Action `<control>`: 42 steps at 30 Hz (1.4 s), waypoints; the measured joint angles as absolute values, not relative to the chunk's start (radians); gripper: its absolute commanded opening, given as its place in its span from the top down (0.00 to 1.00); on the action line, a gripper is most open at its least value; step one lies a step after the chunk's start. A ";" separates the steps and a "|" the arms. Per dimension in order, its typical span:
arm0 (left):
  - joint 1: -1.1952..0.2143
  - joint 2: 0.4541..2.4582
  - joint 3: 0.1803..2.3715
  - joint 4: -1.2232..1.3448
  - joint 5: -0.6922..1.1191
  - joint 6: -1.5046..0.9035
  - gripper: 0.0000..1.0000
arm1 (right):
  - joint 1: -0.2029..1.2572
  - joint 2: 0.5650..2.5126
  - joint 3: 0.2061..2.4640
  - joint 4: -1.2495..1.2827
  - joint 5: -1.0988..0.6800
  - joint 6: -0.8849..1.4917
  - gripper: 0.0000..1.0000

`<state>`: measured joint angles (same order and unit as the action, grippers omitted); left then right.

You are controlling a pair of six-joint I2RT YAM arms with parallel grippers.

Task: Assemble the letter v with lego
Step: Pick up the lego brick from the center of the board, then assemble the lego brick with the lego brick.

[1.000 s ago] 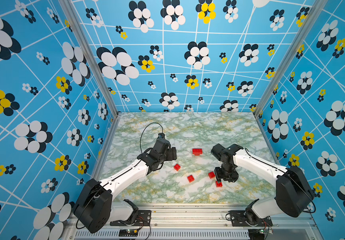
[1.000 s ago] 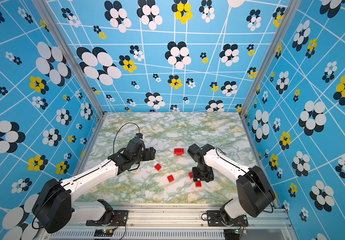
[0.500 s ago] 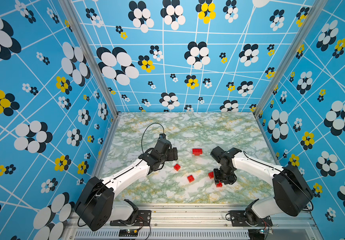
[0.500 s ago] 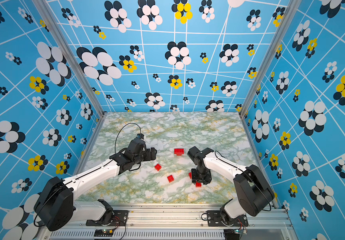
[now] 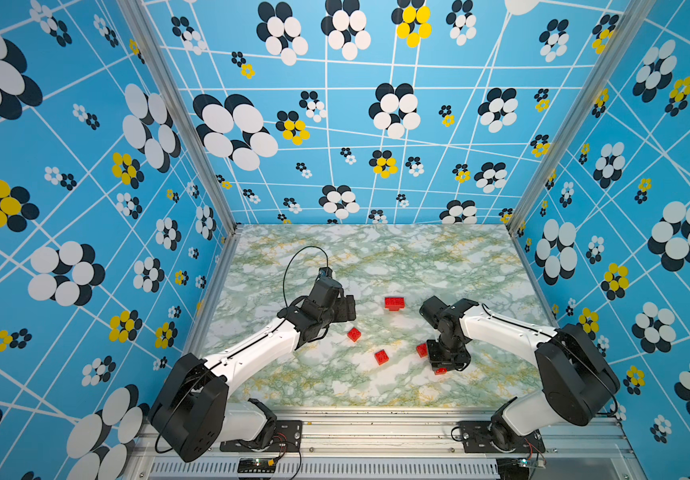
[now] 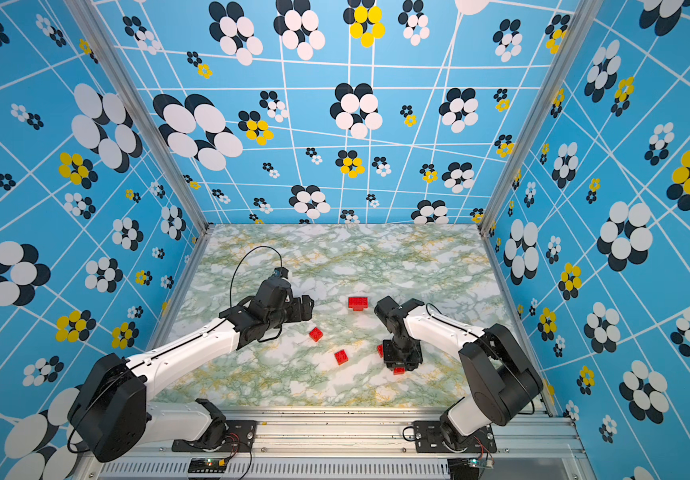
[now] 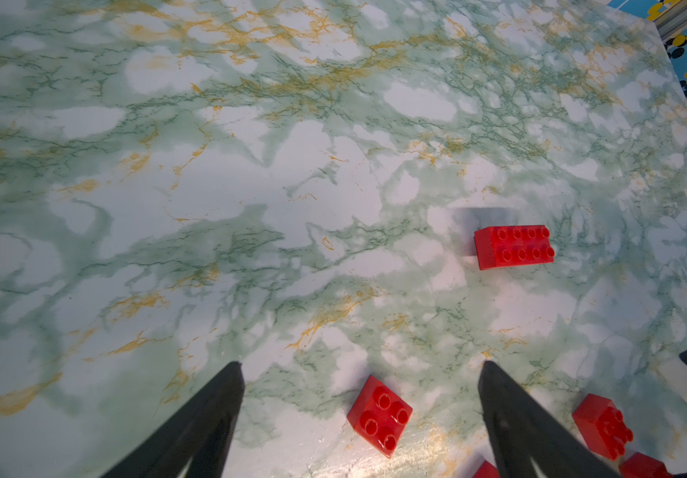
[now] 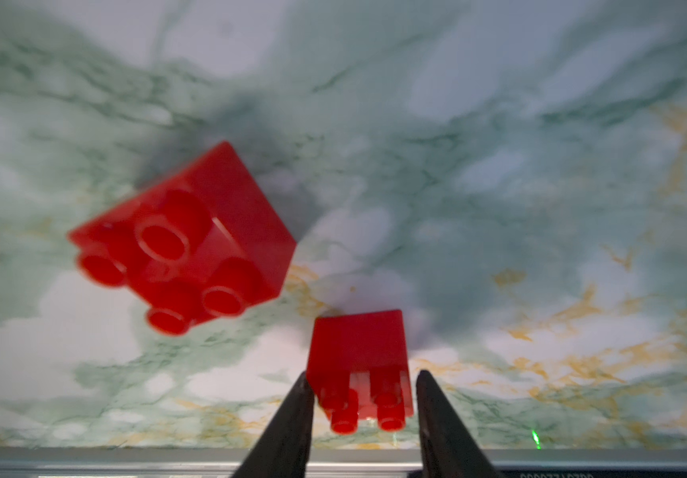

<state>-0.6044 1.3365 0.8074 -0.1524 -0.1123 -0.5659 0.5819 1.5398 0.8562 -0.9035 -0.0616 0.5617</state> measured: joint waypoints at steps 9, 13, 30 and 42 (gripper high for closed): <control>-0.604 1.336 0.807 -0.153 -0.112 -0.566 0.10 | 0.578 1.536 0.892 -0.951 -0.038 0.523 0.67; -0.606 1.348 0.815 -0.153 -0.112 -0.566 0.10 | 0.562 1.528 0.982 -0.982 -0.010 0.442 0.68; -0.622 1.407 0.873 -0.153 -0.074 -0.569 0.11 | 0.540 1.647 1.107 -0.957 -0.044 0.101 0.82; -0.622 1.407 0.873 -0.153 -0.075 -0.569 0.11 | 0.540 1.688 1.133 -0.962 -0.051 0.093 0.82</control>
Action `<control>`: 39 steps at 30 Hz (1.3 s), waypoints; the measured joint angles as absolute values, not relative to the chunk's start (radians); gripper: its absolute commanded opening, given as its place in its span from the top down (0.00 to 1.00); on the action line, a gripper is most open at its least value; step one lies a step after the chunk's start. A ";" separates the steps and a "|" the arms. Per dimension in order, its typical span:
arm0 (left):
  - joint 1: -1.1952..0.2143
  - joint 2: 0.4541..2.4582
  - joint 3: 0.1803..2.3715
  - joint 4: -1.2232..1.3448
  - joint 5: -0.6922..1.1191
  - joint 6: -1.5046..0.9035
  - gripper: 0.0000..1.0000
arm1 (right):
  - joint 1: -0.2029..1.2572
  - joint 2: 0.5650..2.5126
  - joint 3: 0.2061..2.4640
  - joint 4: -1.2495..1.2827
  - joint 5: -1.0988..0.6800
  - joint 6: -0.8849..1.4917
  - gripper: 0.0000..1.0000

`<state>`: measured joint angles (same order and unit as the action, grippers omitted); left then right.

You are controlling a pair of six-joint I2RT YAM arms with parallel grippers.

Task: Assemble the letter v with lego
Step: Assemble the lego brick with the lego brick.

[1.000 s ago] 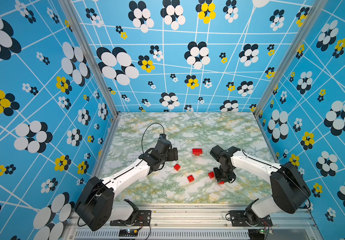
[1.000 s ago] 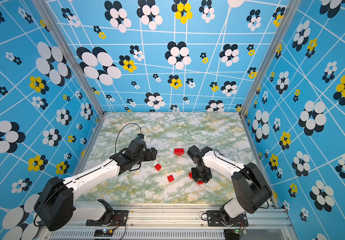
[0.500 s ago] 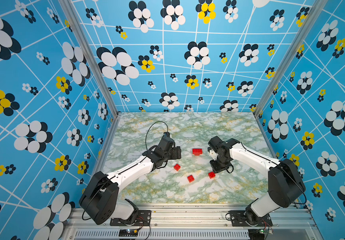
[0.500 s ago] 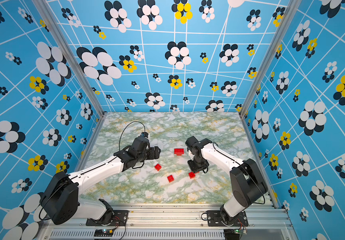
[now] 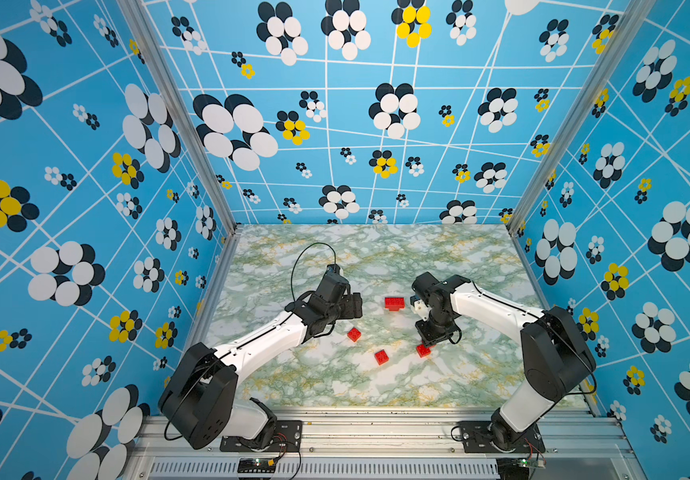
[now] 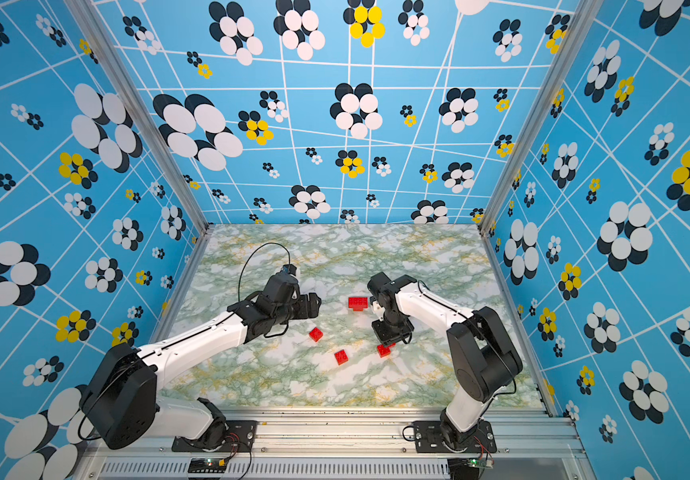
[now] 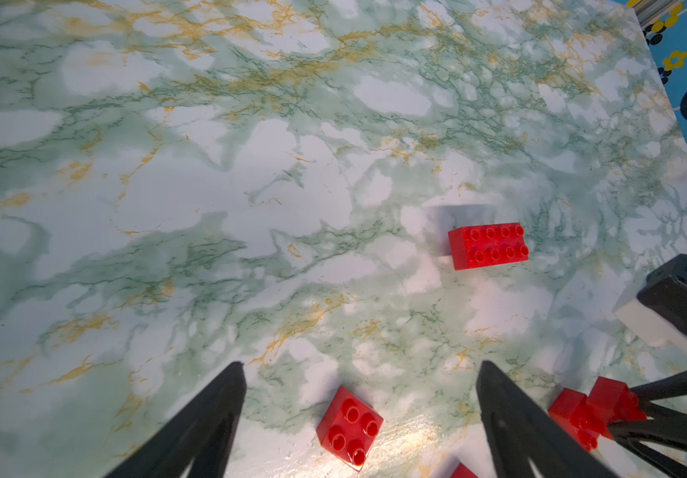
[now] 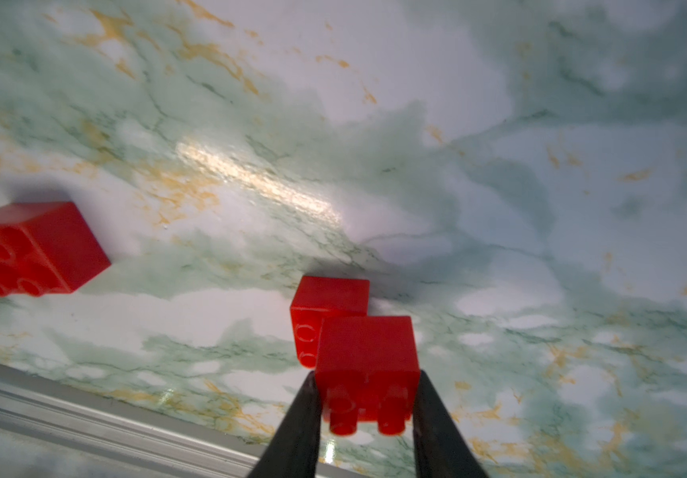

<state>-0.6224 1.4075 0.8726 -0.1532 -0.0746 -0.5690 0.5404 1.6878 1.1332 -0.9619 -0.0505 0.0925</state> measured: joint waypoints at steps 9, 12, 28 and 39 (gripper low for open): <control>-0.622 1.407 0.873 -0.153 -0.075 -0.569 0.11 | 0.540 1.693 1.133 -0.984 -0.051 0.100 0.87; -0.622 1.407 0.873 -0.153 -0.075 -0.569 0.11 | 0.540 1.693 1.133 -0.991 -0.051 0.105 0.88; -0.622 1.406 0.873 -0.153 -0.078 -0.569 0.11 | 0.566 1.715 1.147 -1.007 -0.024 0.146 0.88; -0.622 1.406 0.873 -0.153 -0.078 -0.569 0.11 | 0.593 1.716 1.148 -1.005 -0.009 0.177 0.89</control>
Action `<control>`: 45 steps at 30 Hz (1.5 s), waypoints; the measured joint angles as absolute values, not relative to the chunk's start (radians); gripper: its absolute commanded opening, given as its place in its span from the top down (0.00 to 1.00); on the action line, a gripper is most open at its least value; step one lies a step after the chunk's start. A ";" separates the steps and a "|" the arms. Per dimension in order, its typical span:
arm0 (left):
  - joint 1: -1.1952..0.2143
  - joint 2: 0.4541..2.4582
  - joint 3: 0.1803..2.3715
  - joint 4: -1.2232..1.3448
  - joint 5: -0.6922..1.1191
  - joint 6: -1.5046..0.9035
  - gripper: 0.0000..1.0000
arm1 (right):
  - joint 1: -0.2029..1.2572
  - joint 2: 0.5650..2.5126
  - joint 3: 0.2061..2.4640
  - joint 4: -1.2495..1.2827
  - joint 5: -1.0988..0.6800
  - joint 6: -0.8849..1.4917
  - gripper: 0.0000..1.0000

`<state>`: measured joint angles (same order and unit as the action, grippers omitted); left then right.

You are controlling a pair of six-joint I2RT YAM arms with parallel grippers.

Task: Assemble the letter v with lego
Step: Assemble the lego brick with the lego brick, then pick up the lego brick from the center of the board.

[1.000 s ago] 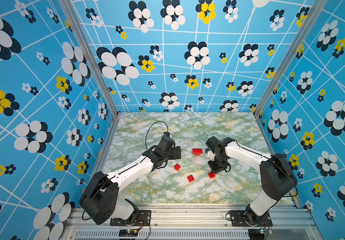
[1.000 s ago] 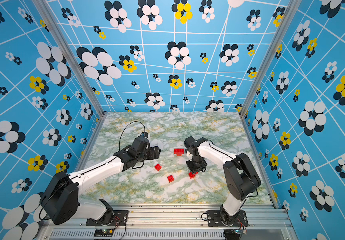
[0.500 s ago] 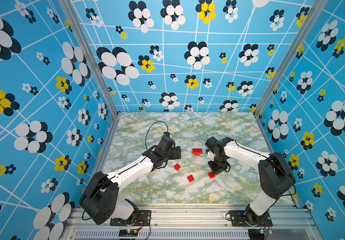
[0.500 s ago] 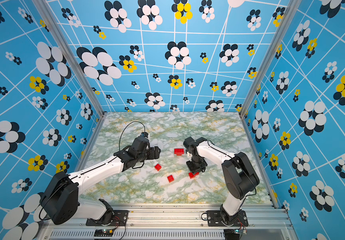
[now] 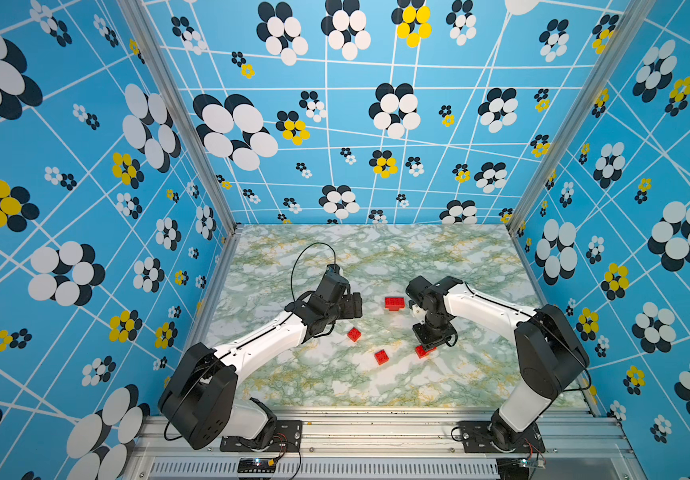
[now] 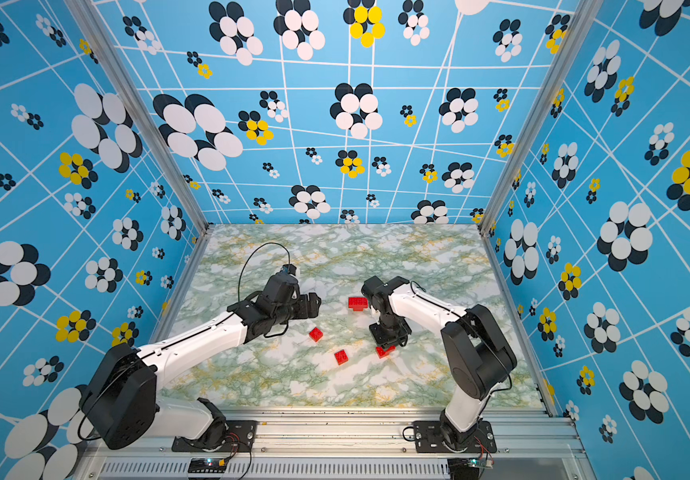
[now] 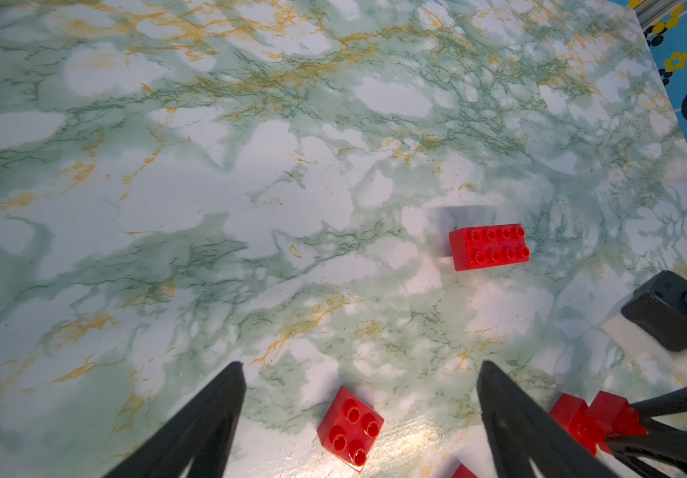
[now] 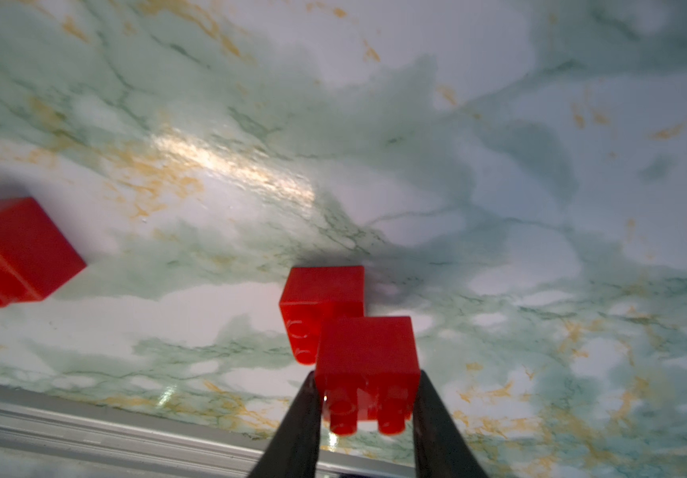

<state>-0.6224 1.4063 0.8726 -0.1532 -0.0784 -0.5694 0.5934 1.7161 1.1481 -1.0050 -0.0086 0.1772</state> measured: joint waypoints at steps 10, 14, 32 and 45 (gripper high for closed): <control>-0.622 1.406 0.873 -0.153 -0.078 -0.569 0.11 | 0.595 1.722 1.146 -1.002 0.011 0.184 0.89; -0.622 1.405 0.873 -0.153 -0.079 -0.569 0.11 | 0.598 1.724 1.145 -1.002 0.030 0.196 0.89; -0.622 1.404 0.872 -0.153 -0.079 -0.569 0.11 | 0.603 1.674 1.127 -0.981 0.052 0.288 0.29; -0.622 1.400 0.871 -0.153 -0.079 -0.569 0.10 | 0.506 1.735 1.258 -0.979 0.070 0.244 0.84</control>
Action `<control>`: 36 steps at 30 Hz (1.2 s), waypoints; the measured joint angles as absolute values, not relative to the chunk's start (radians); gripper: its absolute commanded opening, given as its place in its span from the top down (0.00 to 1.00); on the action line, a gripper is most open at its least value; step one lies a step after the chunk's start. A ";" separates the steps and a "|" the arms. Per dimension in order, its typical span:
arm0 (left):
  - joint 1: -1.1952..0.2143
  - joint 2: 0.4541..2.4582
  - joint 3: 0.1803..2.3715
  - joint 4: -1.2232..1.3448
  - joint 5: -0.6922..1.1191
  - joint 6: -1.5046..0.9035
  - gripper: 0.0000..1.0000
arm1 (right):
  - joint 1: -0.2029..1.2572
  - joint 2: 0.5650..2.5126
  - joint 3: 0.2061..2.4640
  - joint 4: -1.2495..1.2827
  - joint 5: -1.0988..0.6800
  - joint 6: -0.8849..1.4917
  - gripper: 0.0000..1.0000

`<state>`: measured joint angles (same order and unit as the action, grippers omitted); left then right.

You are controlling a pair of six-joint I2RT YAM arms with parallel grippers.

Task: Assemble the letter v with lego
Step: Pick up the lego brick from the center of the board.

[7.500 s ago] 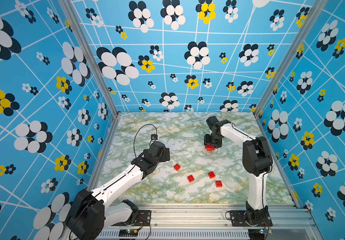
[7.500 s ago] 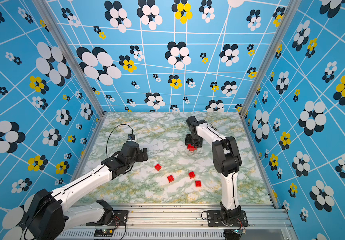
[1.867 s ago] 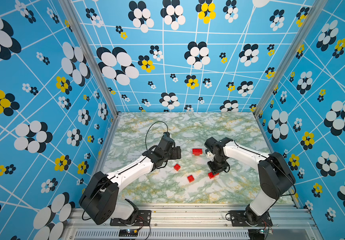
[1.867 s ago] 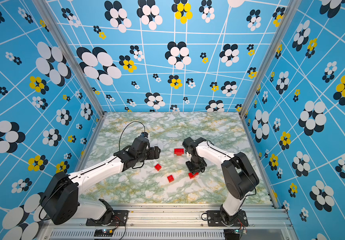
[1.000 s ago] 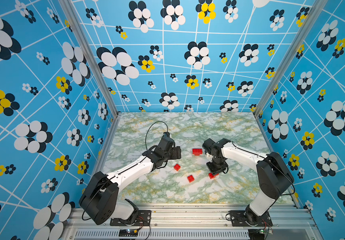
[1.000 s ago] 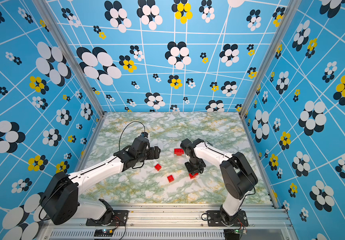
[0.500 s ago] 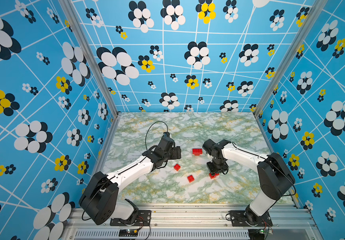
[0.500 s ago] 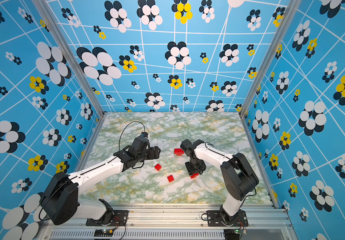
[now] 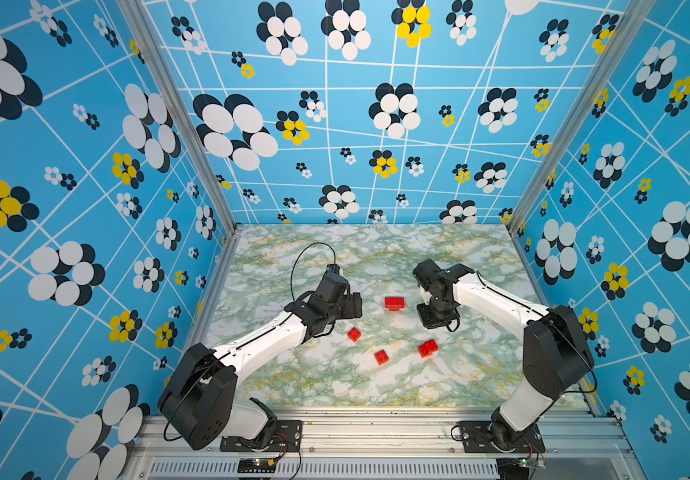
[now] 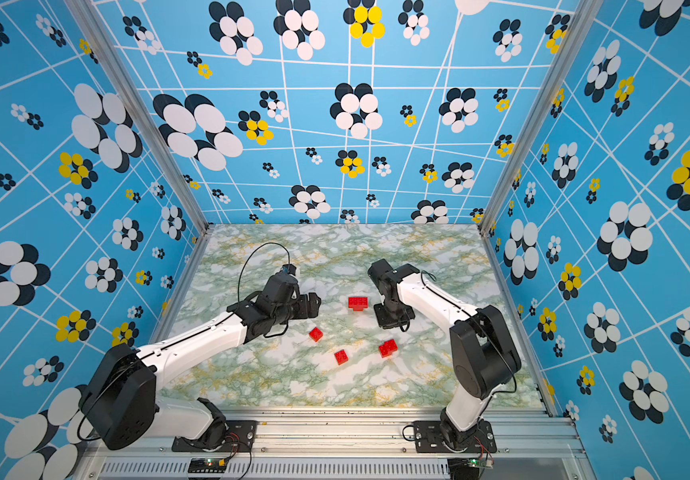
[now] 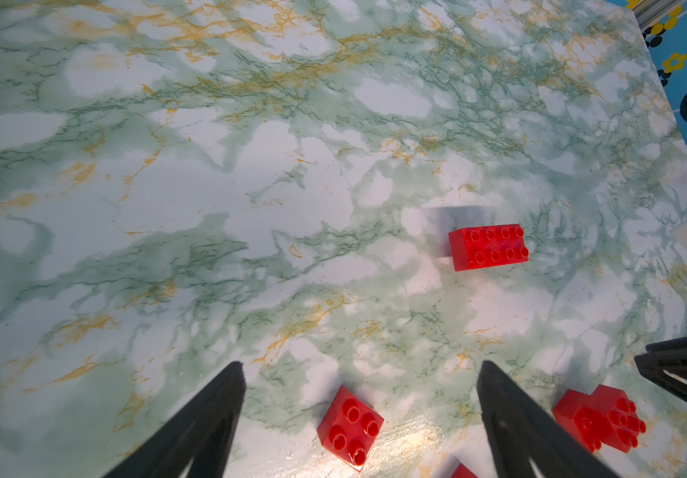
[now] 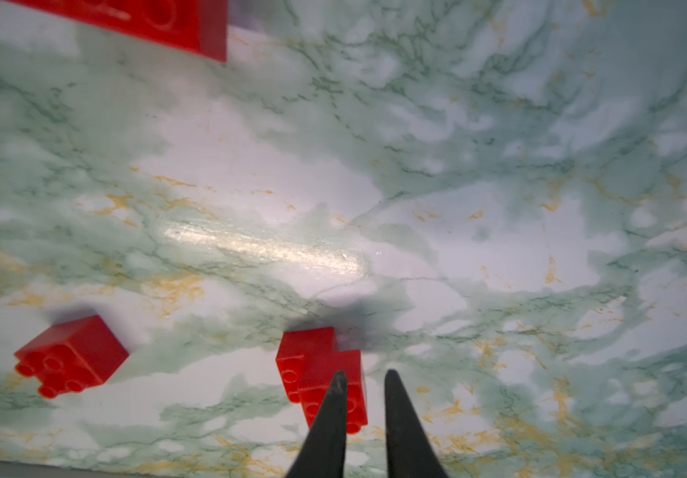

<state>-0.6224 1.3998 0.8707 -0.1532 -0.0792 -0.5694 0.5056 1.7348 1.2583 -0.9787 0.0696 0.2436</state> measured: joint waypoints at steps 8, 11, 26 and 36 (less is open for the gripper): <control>-0.622 1.393 0.866 -0.153 -0.086 -0.569 0.10 | 0.500 1.808 1.238 -0.954 0.043 0.239 0.85; -0.622 1.393 0.865 -0.153 -0.090 -0.569 0.10 | 0.500 1.796 1.197 -0.949 0.032 0.240 0.85; -0.622 1.385 0.855 -0.153 -0.094 -0.569 0.10 | 0.504 1.535 0.987 -0.979 -0.045 0.386 0.49; -0.622 1.357 0.846 -0.153 -0.089 -0.569 0.11 | 0.625 1.412 0.964 -0.945 0.001 0.353 0.19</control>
<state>-0.6224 1.3575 0.8455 -0.1528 -0.0891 -0.5694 0.6247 1.4124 0.9638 -0.9447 0.0010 0.3527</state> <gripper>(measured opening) 0.894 0.803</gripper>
